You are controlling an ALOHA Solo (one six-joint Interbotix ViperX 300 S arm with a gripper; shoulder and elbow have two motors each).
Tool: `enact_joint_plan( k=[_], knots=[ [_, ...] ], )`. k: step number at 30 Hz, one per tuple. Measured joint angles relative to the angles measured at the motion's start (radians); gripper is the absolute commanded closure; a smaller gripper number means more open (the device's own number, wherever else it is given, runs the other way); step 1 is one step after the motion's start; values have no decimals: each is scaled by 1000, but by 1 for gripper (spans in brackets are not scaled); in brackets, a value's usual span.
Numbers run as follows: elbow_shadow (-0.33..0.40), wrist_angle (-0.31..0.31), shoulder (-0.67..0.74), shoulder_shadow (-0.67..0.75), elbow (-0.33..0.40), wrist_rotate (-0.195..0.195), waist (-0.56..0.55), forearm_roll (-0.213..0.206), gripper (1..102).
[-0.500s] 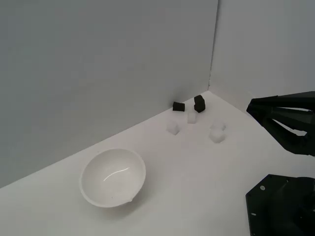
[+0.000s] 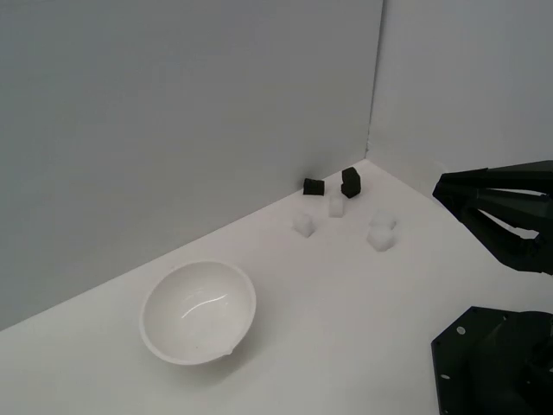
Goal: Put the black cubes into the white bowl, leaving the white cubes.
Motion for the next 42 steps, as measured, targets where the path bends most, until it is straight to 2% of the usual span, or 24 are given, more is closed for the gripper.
enact_joint_plan(
  k=[10,15,21,25,30,34,39,42],
  knots=[
    [2,0,0,-2,0,0,0,0,99],
    [-2,0,0,-2,0,0,0,-2,88],
    [-6,0,0,-2,-5,0,3,-2,88],
    [-38,-8,-31,-32,-38,0,26,-2,88],
    [-118,-3,-186,-184,-115,2,35,0,88],
    [-222,14,-364,-364,-221,0,54,0,88],
    [-348,77,-584,-589,-348,2,89,0,81],
    [-394,114,-703,-707,-396,-20,97,0,80]
  ],
)
